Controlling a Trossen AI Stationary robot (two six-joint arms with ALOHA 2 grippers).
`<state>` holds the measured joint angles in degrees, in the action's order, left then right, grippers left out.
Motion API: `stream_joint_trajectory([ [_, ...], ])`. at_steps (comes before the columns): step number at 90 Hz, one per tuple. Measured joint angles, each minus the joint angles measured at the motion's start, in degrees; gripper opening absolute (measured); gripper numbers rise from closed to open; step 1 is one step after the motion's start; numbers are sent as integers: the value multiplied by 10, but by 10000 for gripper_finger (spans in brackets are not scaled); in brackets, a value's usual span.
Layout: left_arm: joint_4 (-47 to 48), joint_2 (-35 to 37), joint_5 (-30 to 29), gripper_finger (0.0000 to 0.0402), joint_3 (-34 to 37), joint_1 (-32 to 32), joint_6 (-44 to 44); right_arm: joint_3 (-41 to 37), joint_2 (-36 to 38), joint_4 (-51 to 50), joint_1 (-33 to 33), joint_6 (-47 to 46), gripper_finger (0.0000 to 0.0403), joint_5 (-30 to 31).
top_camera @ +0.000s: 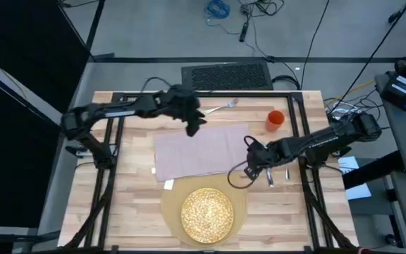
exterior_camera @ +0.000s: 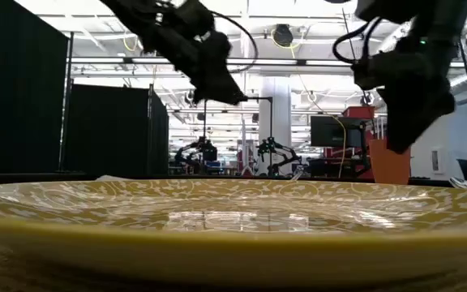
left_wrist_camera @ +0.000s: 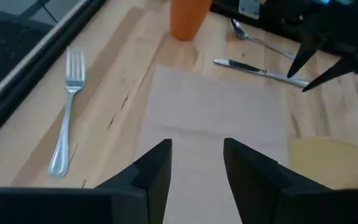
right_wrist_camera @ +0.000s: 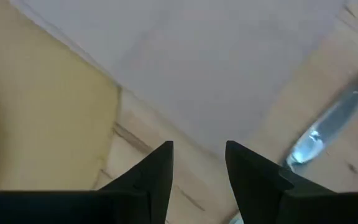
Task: Set table place
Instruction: Fold the brown table napkin
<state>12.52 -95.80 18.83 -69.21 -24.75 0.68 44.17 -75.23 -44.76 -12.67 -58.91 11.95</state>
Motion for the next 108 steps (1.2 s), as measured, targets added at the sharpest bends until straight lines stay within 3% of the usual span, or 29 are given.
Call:
stream_joint_trajectory([
  [27, -14, -149, 18, 132, -111, 6, -15, -73, 0, 80, -6, -24, 132, 1],
  [36, 31, -175, 23, 132, -128, 10, -31, -84, 0, 95, -6, -16, 132, 2],
  [60, 235, -122, 11, 131, -97, 43, -91, -84, 0, 80, 0, 33, 132, -1],
  [84, 173, -126, -48, 131, -17, 65, -73, -84, 34, 65, 7, 73, 132, 2],
  [108, 184, -126, -81, 131, -13, 63, -71, -84, 89, 52, 7, 73, 132, 3],
])
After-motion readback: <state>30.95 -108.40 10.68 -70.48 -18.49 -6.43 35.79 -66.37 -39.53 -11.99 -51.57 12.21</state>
